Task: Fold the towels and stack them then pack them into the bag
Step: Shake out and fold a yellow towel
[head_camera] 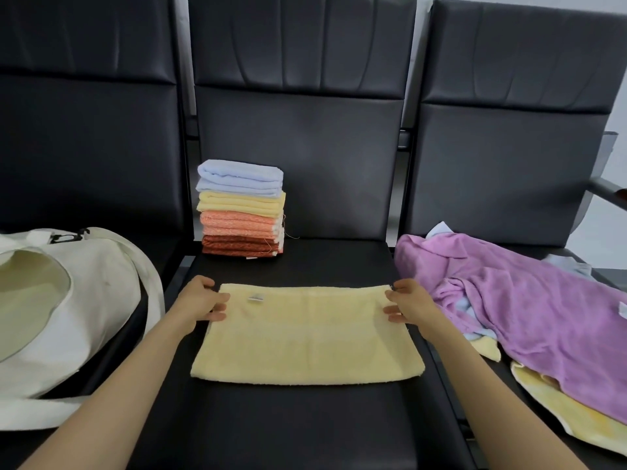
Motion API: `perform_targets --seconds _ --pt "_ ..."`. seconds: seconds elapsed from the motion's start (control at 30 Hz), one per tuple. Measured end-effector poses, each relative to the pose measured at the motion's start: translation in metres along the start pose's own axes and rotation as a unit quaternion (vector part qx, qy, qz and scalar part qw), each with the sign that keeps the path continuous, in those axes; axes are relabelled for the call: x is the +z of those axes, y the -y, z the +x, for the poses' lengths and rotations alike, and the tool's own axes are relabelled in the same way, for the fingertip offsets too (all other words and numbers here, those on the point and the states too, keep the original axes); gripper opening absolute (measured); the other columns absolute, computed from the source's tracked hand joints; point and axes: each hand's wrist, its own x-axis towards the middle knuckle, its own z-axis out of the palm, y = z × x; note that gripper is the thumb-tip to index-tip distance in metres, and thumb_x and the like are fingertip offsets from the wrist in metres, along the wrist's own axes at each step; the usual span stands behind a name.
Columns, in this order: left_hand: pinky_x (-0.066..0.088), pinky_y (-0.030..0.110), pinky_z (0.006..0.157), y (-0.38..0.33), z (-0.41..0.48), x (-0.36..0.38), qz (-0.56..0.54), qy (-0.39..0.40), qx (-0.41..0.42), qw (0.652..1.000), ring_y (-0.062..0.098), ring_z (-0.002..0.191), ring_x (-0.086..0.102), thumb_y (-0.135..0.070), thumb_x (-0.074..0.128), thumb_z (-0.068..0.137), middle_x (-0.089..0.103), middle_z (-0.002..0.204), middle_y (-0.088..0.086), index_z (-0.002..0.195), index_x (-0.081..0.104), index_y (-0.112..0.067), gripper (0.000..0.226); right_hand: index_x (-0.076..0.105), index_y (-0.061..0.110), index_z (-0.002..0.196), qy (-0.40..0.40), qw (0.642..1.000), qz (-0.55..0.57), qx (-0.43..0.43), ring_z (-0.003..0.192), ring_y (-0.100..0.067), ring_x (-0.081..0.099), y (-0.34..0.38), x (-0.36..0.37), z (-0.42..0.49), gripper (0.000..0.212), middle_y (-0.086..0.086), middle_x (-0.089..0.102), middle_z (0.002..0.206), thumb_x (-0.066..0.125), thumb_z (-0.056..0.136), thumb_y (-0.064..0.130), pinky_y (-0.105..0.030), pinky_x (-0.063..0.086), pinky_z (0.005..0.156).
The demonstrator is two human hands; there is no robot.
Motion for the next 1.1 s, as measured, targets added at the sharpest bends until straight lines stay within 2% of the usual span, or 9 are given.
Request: perform_targets --seconds 0.2,0.27,0.37,0.47,0.57,0.67,0.93,1.03,1.1 --pt "0.047 0.031 0.082 0.0 -0.024 0.005 0.322 0.039 -0.021 0.946 0.021 0.103 0.055 -0.043 0.07 0.082 0.053 0.121 0.008 0.122 0.047 -0.001 0.062 0.059 0.019 0.124 0.05 0.935 -0.265 -0.233 0.117 -0.013 0.051 0.003 0.02 -0.025 0.032 0.004 0.058 0.129 0.059 0.094 0.029 -0.024 0.038 0.1" --pt "0.048 0.032 0.084 0.003 -0.021 0.005 0.323 0.055 -0.01 0.945 0.02 0.101 0.058 -0.04 0.072 0.081 0.059 0.114 0.006 0.114 0.054 -0.002 0.053 0.045 0.027 0.14 0.105 0.89 -0.336 -0.289 0.14 -0.015 0.03 0.0 0.036 -0.033 0.049 0.007 0.042 0.147 0.053 0.095 0.044 -0.035 0.019 0.118" --pt "0.047 0.033 0.079 0.007 -0.017 0.003 0.294 0.041 0.03 0.954 0.024 0.102 0.059 -0.032 0.068 0.086 0.06 0.117 0.012 0.117 0.053 -0.004 0.044 0.013 0.045 0.15 0.166 0.834 -0.451 -0.272 0.148 -0.016 -0.014 -0.003 0.053 -0.043 0.067 0.013 0.003 0.16 0.034 0.09 0.067 -0.053 -0.009 0.117" --pt "0.043 0.031 0.077 0.01 -0.013 0.0 0.219 0.035 0.089 0.971 0.027 0.107 0.055 -0.021 0.064 0.09 0.054 0.125 0.011 0.134 0.035 -0.008 0.055 -0.002 0.049 0.148 0.199 0.805 -0.495 -0.26 0.145 -0.017 -0.025 -0.005 0.066 -0.047 0.088 0.012 -0.013 0.16 0.013 0.07 0.084 -0.058 -0.016 0.113" --pt "0.042 0.035 0.099 0.009 -0.014 -0.007 0.141 0.101 0.155 0.973 0.022 0.122 0.049 -0.013 0.061 0.091 0.047 0.138 0.001 0.142 0.04 -0.03 0.057 -0.005 0.048 0.148 0.215 0.777 -0.538 -0.246 0.144 -0.02 -0.026 -0.01 0.078 -0.045 0.092 0.009 -0.017 0.16 0.009 0.066 0.087 -0.062 -0.016 0.111" --pt "0.048 0.031 0.089 -0.006 -0.029 -0.014 0.081 0.166 0.133 0.974 0.017 0.11 0.056 -0.016 0.063 0.09 0.05 0.134 0.003 0.131 0.055 -0.033 0.044 -0.006 0.048 0.148 0.207 0.769 -0.553 -0.244 0.144 -0.021 -0.027 -0.013 0.084 -0.042 0.094 0.009 -0.019 0.159 0.006 0.064 0.089 -0.063 -0.017 0.11" --pt "0.053 0.03 0.087 -0.053 -0.081 0.008 -0.037 0.314 0.166 0.934 0.014 0.113 0.059 -0.001 0.066 0.085 0.054 0.129 -0.004 0.138 0.047 -0.031 0.064 -0.011 0.046 0.148 0.209 0.772 -0.537 -0.266 0.143 -0.023 -0.03 -0.015 0.115 -0.054 0.094 0.007 -0.023 0.158 0.003 0.066 0.088 -0.063 -0.023 0.107" --pt "0.052 0.041 0.095 -0.055 -0.088 0.027 0.0 0.314 0.161 0.936 0.019 0.11 0.062 -0.002 0.069 0.083 0.057 0.126 -0.002 0.139 0.046 -0.033 0.068 -0.009 0.04 0.15 0.242 0.778 -0.51 -0.273 0.144 -0.021 -0.026 -0.006 0.127 -0.062 0.086 0.006 -0.02 0.159 0.024 0.082 0.08 -0.062 -0.018 0.11" --pt "0.056 0.033 0.081 -0.055 -0.091 0.036 0.024 0.305 0.157 0.939 0.019 0.101 0.065 -0.003 0.069 0.083 0.059 0.121 0.0 0.142 0.043 -0.031 0.071 0.009 0.034 0.153 0.256 0.824 -0.421 -0.281 0.148 -0.021 -0.006 0.003 0.121 -0.058 0.071 0.003 0.002 0.162 0.043 0.093 0.055 -0.053 0.0 0.118"
